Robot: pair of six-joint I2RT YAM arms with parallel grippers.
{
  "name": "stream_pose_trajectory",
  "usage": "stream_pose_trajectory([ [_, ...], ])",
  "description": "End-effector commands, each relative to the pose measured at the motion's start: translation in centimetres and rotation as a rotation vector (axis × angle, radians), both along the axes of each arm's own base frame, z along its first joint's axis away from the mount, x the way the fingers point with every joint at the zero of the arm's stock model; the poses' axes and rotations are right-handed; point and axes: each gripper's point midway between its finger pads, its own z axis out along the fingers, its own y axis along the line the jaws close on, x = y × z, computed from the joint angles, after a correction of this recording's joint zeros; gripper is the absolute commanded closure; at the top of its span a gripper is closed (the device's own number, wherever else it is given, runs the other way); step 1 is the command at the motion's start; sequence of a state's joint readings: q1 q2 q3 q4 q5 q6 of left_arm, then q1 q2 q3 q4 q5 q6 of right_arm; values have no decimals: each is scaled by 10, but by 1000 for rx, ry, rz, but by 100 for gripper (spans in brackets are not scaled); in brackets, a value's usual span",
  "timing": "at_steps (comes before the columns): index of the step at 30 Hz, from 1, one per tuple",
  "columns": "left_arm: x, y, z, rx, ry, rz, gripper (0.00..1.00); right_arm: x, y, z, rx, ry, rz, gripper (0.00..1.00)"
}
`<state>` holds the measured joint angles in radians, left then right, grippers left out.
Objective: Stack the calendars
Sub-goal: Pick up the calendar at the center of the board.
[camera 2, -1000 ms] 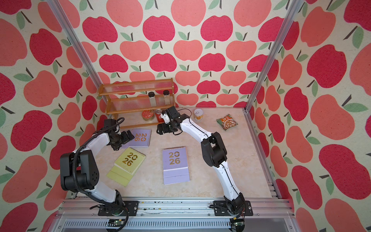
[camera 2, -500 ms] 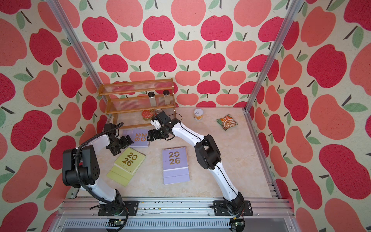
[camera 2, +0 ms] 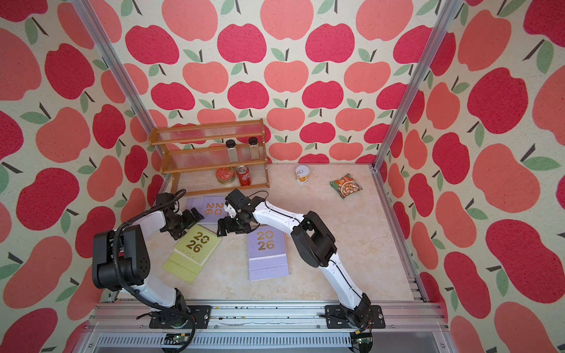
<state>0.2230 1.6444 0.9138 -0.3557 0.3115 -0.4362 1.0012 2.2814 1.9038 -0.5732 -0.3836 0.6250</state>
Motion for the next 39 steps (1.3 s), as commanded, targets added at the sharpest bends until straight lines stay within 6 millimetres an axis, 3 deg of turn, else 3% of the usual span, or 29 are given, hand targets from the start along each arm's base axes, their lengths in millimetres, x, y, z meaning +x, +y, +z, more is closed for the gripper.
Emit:
stream_pose_trajectory([
  [1,-10,-10,-10,-58,21,6,0,-13,4,18,48,65,0,12],
  [7,-11,-8,-3,-57,10,13,0,-37,16,9,47,145,40,11],
  [15,-11,-7,-1,-63,1,31,0,-46,25,-4,-19,158,-17,11],
  [19,-11,-1,1,-75,-10,59,0,-49,32,-7,-49,140,-65,10],
  [24,-10,3,2,-90,-23,73,0,-54,38,-24,-88,168,-137,9],
  [39,-10,0,-1,-144,-26,72,0,-53,63,-50,-80,220,-201,10],
])
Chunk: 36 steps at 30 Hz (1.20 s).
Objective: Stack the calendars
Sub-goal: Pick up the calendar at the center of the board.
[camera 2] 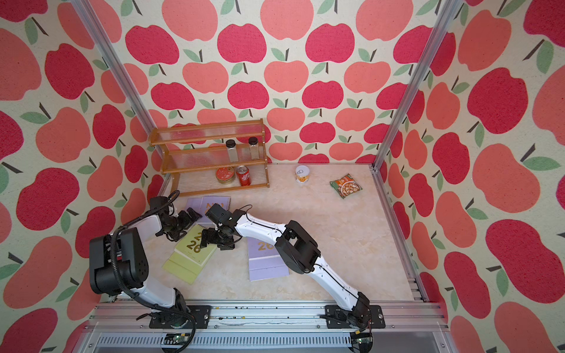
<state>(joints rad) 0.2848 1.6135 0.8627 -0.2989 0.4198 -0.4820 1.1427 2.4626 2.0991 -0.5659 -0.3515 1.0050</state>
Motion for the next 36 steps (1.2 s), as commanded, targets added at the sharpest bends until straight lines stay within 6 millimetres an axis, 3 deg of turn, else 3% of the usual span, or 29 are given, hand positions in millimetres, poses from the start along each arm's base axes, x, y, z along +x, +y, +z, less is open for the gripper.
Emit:
stream_pose_trajectory([
  [1,-7,-5,-5,-43,22,10,0,2,2,-20,-29,28,-31,10],
  [10,-33,-30,-6,-86,44,-9,0,29,15,-16,57,55,-58,10],
  [20,-45,-50,6,-64,63,-51,0,61,4,-10,79,12,-40,11],
  [30,-46,-58,0,-68,67,-78,0,45,-2,-14,71,23,29,15],
  [36,-45,-59,-2,-74,57,-84,0,41,6,15,171,-27,55,21],
])
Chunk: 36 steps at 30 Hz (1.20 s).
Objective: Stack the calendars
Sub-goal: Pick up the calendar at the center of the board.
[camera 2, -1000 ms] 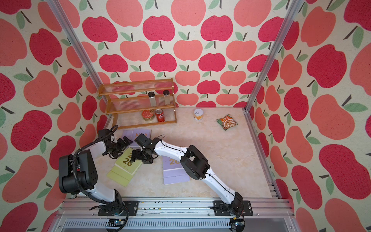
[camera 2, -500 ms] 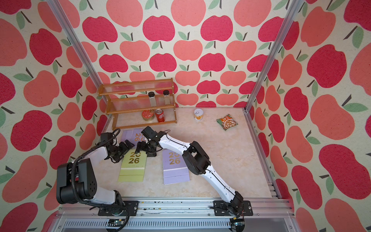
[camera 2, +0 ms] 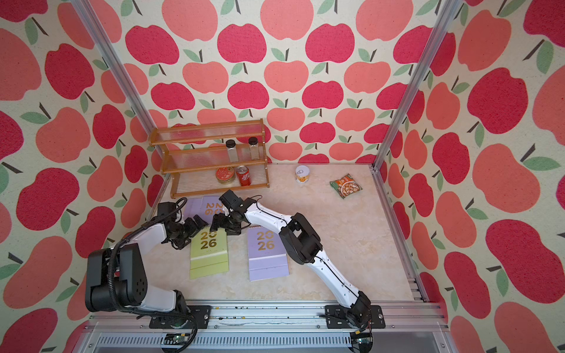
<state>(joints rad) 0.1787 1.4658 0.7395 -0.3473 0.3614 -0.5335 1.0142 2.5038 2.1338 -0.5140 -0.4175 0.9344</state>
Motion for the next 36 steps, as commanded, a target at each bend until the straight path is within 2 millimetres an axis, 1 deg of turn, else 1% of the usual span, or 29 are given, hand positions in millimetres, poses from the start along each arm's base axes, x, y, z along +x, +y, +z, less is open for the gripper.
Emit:
stream_pose_trajectory([
  [1,-5,-24,-1,-99,10,-44,0,-29,20,21,116,-22,99,23],
  [4,-5,-24,-3,-99,7,-47,0,-31,24,33,176,-30,117,30],
  [9,-3,-21,-5,-109,-1,-37,0,-34,31,54,280,-40,145,45],
  [12,-2,-18,-5,-110,-9,-28,0,-32,29,61,307,-56,150,53],
  [14,-2,-18,-5,-110,-14,-27,0,-31,28,62,309,-62,155,60],
  [17,0,-18,-3,-110,-24,-26,0,-29,24,61,305,-65,155,77],
  [20,0,-16,1,-97,-35,-29,0,-27,21,64,303,-85,158,100],
  [22,1,-13,8,-84,-63,-26,0,-27,17,71,303,-111,166,100],
  [24,4,-11,21,-70,-107,-27,0,-25,10,83,303,-146,182,100],
  [27,12,-9,48,-48,-198,-39,0,-19,-9,108,307,-208,192,100],
  [30,19,-12,79,-25,-307,-69,0,-12,-37,135,341,-235,188,100],
  [34,25,-24,113,5,-432,-139,0,-2,-85,164,429,-210,170,100],
  [36,28,-34,125,19,-483,-184,0,3,-111,173,465,-209,159,100],
])
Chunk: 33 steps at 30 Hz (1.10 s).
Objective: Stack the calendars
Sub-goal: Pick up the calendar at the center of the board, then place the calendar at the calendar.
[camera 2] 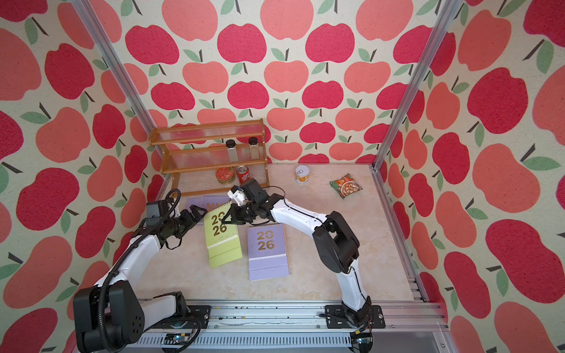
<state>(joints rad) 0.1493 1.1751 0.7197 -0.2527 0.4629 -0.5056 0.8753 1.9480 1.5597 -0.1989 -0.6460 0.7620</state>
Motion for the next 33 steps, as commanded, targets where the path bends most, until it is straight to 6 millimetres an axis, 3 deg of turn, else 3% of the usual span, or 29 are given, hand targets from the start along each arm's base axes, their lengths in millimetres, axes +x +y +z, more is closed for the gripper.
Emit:
stream_pose_trajectory([
  [1,10,-16,34,44,-128,-90,0,9,-41,31,111,-35,32,100],
  [5,14,-35,50,67,-183,-167,0,10,-87,30,107,-31,31,100],
  [11,22,-62,63,74,-231,-274,0,-7,-118,17,66,-27,72,100],
  [19,25,-89,65,83,-242,-368,0,-17,-131,-9,75,22,46,100],
  [33,18,-95,72,100,-257,-380,0,-13,-132,-30,139,88,11,100],
])
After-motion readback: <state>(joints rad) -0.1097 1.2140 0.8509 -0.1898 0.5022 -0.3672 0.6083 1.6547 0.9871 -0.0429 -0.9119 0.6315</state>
